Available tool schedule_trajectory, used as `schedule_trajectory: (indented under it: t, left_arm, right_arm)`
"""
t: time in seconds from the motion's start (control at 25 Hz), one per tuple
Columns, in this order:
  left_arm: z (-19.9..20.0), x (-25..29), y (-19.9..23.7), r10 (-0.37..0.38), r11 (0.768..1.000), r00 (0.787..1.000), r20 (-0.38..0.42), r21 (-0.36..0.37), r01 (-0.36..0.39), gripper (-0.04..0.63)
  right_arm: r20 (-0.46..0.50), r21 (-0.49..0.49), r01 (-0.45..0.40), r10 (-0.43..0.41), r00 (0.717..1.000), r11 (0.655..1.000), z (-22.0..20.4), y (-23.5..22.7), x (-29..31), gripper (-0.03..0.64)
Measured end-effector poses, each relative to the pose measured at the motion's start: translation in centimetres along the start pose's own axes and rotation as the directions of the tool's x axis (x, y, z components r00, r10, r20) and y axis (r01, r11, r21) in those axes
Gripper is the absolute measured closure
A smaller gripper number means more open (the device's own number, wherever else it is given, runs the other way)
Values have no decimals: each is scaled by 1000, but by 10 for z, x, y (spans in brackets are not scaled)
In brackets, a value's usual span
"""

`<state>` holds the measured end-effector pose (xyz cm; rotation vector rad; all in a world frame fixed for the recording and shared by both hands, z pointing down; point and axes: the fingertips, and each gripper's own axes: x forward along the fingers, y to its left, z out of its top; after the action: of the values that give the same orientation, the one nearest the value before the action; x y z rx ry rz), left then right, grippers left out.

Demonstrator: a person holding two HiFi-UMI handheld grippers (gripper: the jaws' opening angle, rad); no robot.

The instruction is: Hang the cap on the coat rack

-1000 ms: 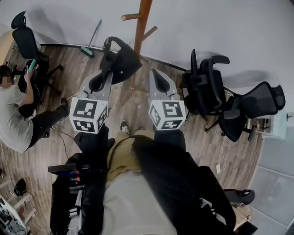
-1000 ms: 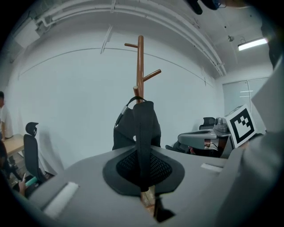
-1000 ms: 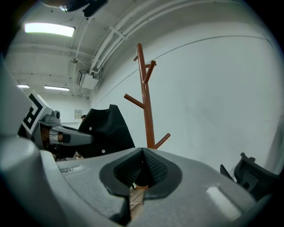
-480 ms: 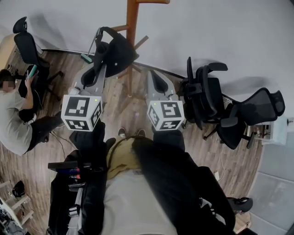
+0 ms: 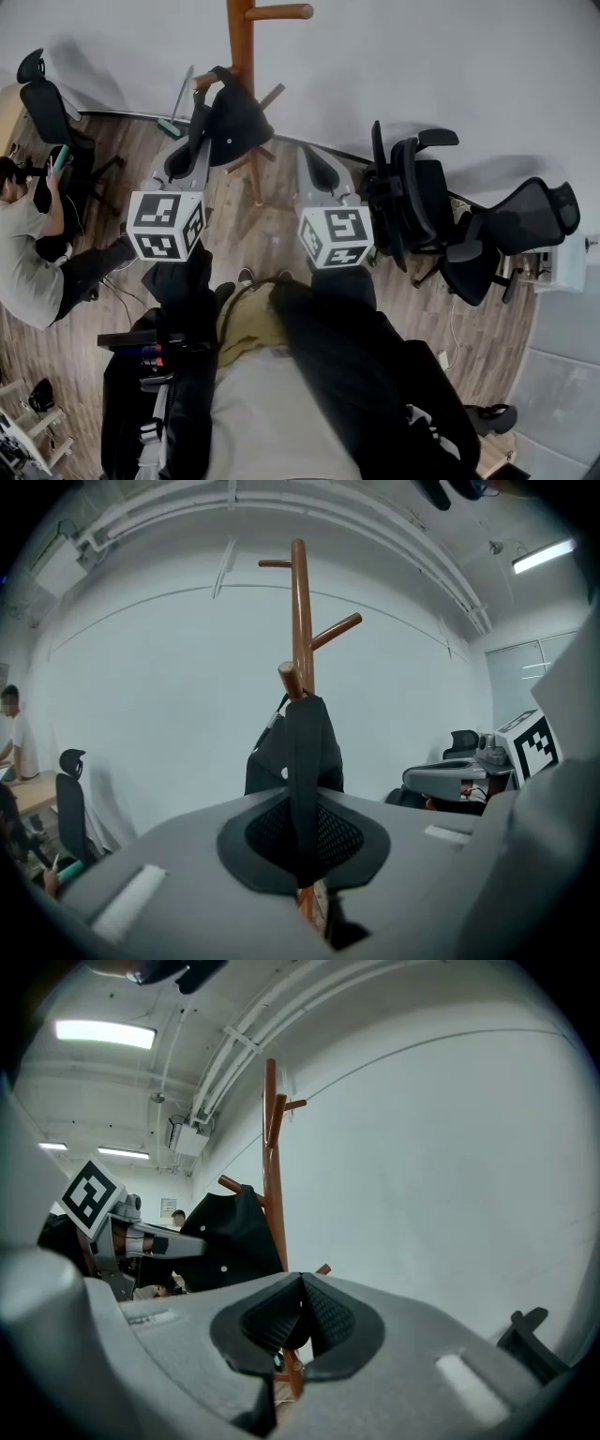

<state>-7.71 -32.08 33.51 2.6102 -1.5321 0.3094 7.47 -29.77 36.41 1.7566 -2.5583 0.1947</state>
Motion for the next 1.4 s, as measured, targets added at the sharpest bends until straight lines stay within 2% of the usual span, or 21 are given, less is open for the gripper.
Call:
schedule_trajectory:
  t: [0.12, 0.28, 0.36, 0.48, 0.64, 0.72, 0.84, 1.04, 1.2, 1.28, 1.4]
  left_arm:
    - [2, 0, 1, -1, 1000, 1000, 13, -16, 1, 589]
    - [4, -3, 3, -16, 998, 997, 71, -66, 21, 567]
    - [5, -3, 3, -36, 995, 994, 102, -92, 45, 520]
    - [10, -6, 3, -55, 991, 987, 148, -115, 73, 412]
    - [16, -13, 11, -42, 989, 977, 208, -131, 70, 343]
    - [17, -19, 19, -19, 989, 971, 237, -141, 53, 339]
    - [23, -33, 34, 31, 987, 956, 292, -159, 17, 344]
    - [24, -50, 59, 140, 976, 933, 331, -203, -75, 440]
    - [-1, -50, 74, 216, 960, 942, 257, -231, -157, 566]
    - [-15, -45, 75, 229, 954, 951, 210, -242, -176, 594]
    - [-32, -37, 72, 240, 950, 958, 159, -239, -198, 595]
  right_arm:
    - [-1, -2, -10, 10, 1000, 1000, 1, 1, 2, 620]
    - [-5, -5, -24, 24, 1000, 1000, 0, 5, 5, 620]
    - [-7, -5, -29, 29, 1000, 1000, -1, 5, 7, 620]
    - [-11, -4, -30, 30, 999, 1000, -2, 3, 10, 620]
    - [-17, -2, -31, 31, 999, 1000, -5, 1, 15, 620]
    - [-19, -3, -36, 36, 999, 999, -7, 3, 17, 620]
    - [-24, -4, -43, 43, 999, 999, -11, 5, 21, 620]
    - [-27, -6, -48, 47, 999, 999, -13, 7, 25, 620]
    - [-26, -9, -52, 52, 998, 999, -14, 10, 28, 620]
    - [-18, -12, -47, 47, 999, 999, -13, 10, 28, 620]
    - [-4, -14, -35, 34, 999, 999, -12, 7, 28, 620]
